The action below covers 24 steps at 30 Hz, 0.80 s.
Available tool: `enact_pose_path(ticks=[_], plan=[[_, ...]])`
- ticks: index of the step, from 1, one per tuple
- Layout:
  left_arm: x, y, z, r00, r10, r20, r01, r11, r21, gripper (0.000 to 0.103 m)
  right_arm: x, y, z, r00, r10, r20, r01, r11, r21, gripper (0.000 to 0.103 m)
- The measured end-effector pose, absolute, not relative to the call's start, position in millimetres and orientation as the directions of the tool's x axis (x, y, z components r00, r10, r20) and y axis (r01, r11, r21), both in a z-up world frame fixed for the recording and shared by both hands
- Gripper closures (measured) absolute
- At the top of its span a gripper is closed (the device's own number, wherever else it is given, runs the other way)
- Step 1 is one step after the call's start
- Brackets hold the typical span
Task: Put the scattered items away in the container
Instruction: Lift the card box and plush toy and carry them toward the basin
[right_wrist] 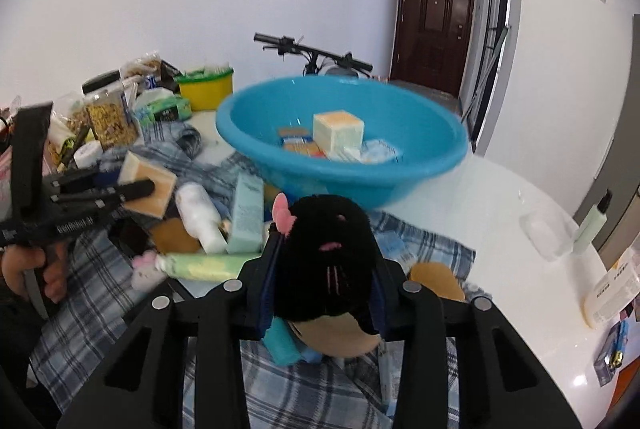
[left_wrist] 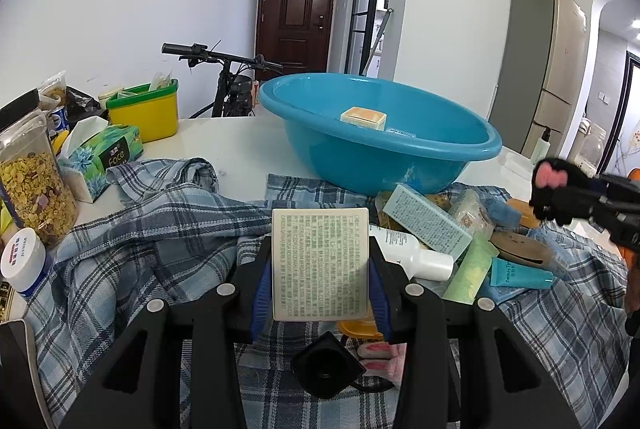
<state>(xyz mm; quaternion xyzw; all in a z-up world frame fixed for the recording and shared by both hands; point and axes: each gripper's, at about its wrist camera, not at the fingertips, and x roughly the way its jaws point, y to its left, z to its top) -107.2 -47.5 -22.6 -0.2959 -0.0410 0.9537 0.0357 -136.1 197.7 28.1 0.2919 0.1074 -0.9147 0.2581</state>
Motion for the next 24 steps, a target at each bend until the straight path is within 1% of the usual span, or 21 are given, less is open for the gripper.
enact_pose_path(ticks=[8, 17, 21, 24], plan=[[-107.1, -46.8, -22.4, -0.824, 0.093, -0.559, -0.046, -0.994, -0.098, 0.059, -137.8, 183.3, 51.1, -0.721, -0.445, -0.531, 0.539, -0.842, -0.026, 0.066], [-106.6, -46.0, -21.8, -0.822, 0.098, -0.560, -0.051, -0.994, -0.098, 0.059, -162.1, 168.9, 76.0, -0.789, -0.389, -0.475, 0.464, -0.885, -0.045, 0.066], [-106.4, -45.9, -22.3, -0.821, 0.097, -0.563, -0.051, -0.994, -0.097, 0.059, -183.7, 163.2, 82.7, -0.797, -0.390, -0.462, 0.450, -0.893, -0.022, 0.066], [-106.6, -46.3, -23.2, -0.820, 0.097, -0.565, -0.052, -0.994, -0.096, 0.059, -198.3, 161.6, 86.0, -0.822, -0.370, -0.434, 0.418, -0.908, -0.017, 0.066]])
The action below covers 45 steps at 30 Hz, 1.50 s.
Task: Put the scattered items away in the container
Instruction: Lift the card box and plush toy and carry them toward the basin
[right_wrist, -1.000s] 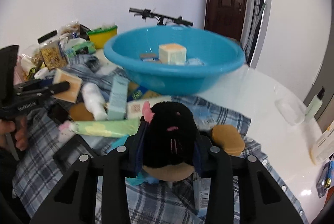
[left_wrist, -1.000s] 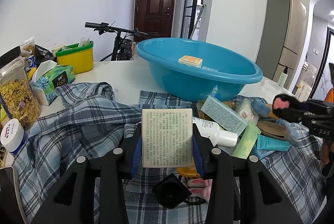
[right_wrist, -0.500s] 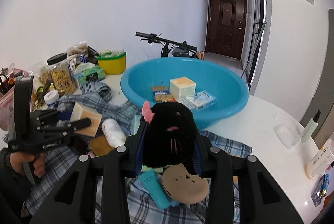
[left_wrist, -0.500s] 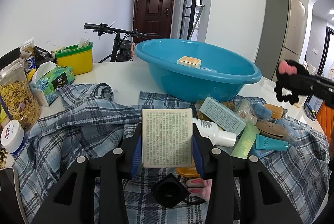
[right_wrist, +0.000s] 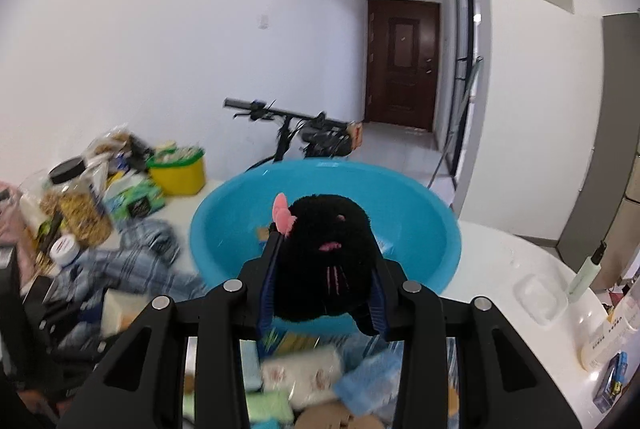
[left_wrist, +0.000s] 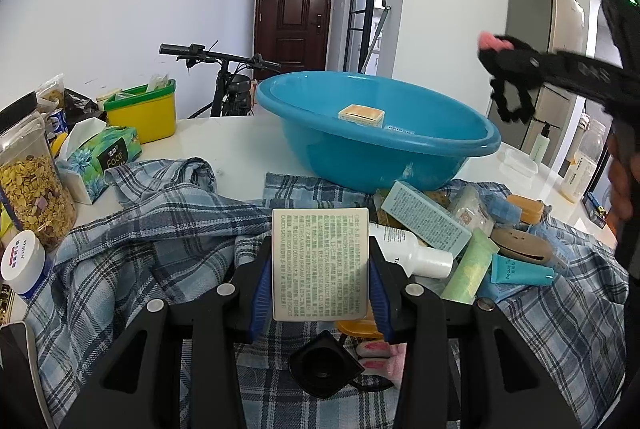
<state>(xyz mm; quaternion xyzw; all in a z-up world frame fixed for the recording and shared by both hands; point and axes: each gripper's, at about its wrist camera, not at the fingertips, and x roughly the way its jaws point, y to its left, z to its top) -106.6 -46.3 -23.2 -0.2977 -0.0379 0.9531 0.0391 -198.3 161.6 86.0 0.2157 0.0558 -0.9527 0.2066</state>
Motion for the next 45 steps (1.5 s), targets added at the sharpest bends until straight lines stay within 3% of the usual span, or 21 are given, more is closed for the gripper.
enact_pose_path(ticks=[8, 13, 45], plan=[[-108.5, -47.1, -26.7, -0.814, 0.096, -0.572, -0.053, -0.994, -0.091, 0.059, -232.2, 157.4, 73.3, -0.840, -0.373, -0.395, 0.410, -0.912, -0.011, 0.066], [-110.5, -47.4, -29.2, -0.809, 0.092, -0.581, -0.053, -0.995, -0.085, 0.059, -242.1, 163.9, 48.7, -0.831, -0.370, -0.415, 0.395, -0.918, 0.028, 0.066], [-101.5, -45.4, -16.1, -0.840, 0.020, -0.542, -0.017, -1.000, -0.009, 0.059, -240.3, 173.4, 39.6, -0.830, -0.401, -0.387, 0.403, -0.912, 0.080, 0.066]])
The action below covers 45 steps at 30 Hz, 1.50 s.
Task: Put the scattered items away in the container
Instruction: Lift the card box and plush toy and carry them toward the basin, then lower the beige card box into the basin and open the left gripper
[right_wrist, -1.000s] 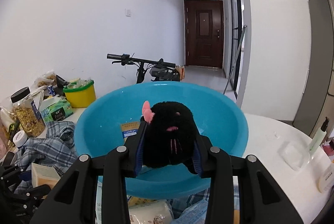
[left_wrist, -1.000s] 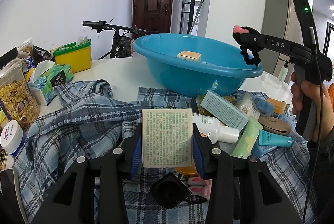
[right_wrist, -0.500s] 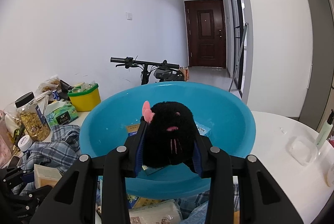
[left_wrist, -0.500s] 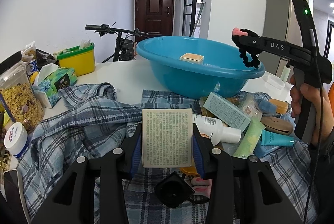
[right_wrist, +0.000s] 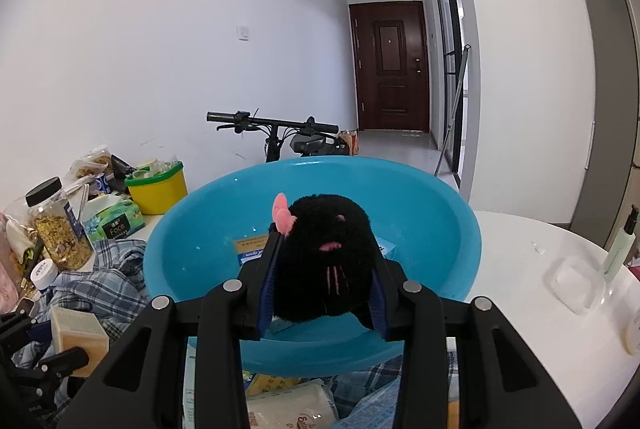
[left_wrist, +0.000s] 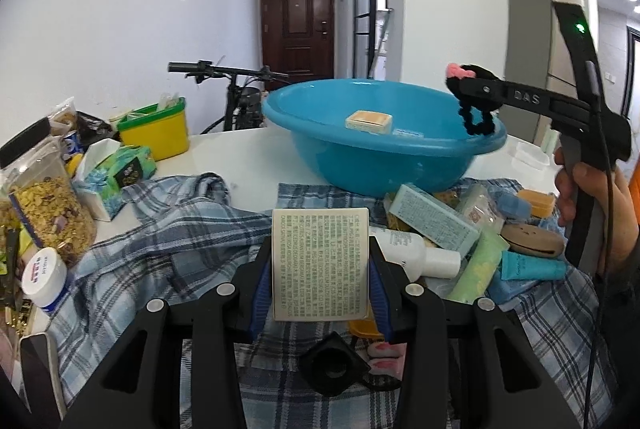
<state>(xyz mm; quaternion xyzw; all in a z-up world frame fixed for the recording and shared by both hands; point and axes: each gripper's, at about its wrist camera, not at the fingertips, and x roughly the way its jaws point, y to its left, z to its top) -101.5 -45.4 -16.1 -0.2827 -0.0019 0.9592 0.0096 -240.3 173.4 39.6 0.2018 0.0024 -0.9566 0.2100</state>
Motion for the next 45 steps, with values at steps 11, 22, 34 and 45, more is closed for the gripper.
enact_pose_path(ticks=[11, 22, 34, 45], plan=[[-104.0, -24.4, 45.9, -0.887, -0.013, -0.461, -0.017, -0.998, 0.061, 0.059, -238.0, 175.1, 40.8, -0.832, -0.408, -0.374, 0.408, -0.909, 0.085, 0.066], [-167.6, -1.0, 84.8, -0.907, 0.017, -0.421, -0.054, -0.996, 0.076, 0.059, -240.1, 178.0, 39.5, -0.830, -0.409, -0.379, 0.404, -0.910, 0.097, 0.066], [-234.4, -2.2, 74.6, -0.882, 0.060, -0.467, -0.080, -0.997, 0.022, 0.059, -240.7, 181.9, 42.2, -0.832, -0.412, -0.373, 0.398, -0.910, 0.116, 0.065], [-257.8, -9.3, 48.2, -0.863, 0.071, -0.500, -0.086, -0.996, 0.008, 0.059, -238.3, 181.6, 45.6, -0.834, -0.417, -0.361, 0.400, -0.908, 0.123, 0.065]])
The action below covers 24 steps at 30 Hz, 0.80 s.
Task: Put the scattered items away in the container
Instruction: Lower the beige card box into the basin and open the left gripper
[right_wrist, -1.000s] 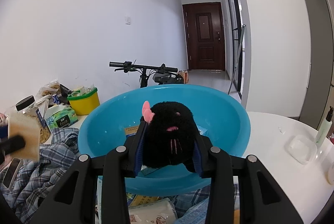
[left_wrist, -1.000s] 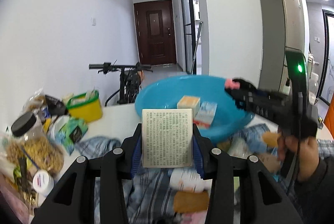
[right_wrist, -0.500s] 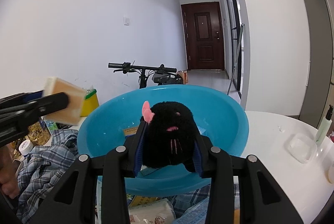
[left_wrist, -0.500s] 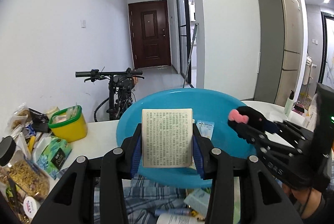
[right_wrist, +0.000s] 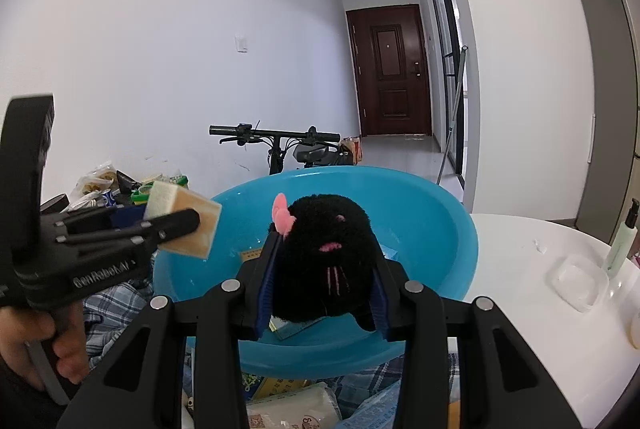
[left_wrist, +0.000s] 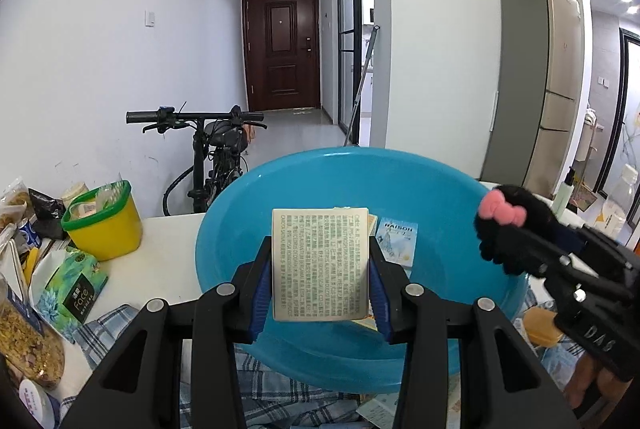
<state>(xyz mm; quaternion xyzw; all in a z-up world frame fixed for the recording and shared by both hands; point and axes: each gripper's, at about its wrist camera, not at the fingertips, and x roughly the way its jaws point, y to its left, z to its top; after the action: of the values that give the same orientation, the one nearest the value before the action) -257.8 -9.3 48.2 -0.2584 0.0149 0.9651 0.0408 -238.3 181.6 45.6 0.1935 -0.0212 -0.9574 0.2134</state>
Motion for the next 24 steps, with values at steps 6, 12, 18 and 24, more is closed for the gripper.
enact_pose_path(ticks=[6, 12, 18, 24], plan=[[-259.4, -7.0, 36.8, -0.855, 0.064, -0.514, -0.092, -0.995, 0.028, 0.059, -239.4, 180.8, 42.8, -0.831, -0.414, -0.371, 0.400, -0.909, 0.118, 0.065], [-257.5, -4.3, 35.9, -0.860, 0.049, -0.508, -0.086, -0.995, 0.050, 0.059, -239.3, 181.2, 41.7, -0.833, -0.411, -0.371, 0.398, -0.910, 0.115, 0.065], [-255.1, -2.8, 36.1, -0.862, 0.048, -0.505, -0.086, -0.995, 0.053, 0.059, -239.5, 187.5, 44.1, -0.826, -0.432, -0.362, 0.402, -0.902, 0.159, 0.065], [-253.6, -1.5, 36.8, -0.861, 0.050, -0.507, -0.088, -0.995, 0.053, 0.059, -233.8, 187.6, 48.9, -0.843, -0.420, -0.336, 0.395, -0.907, 0.144, 0.065]])
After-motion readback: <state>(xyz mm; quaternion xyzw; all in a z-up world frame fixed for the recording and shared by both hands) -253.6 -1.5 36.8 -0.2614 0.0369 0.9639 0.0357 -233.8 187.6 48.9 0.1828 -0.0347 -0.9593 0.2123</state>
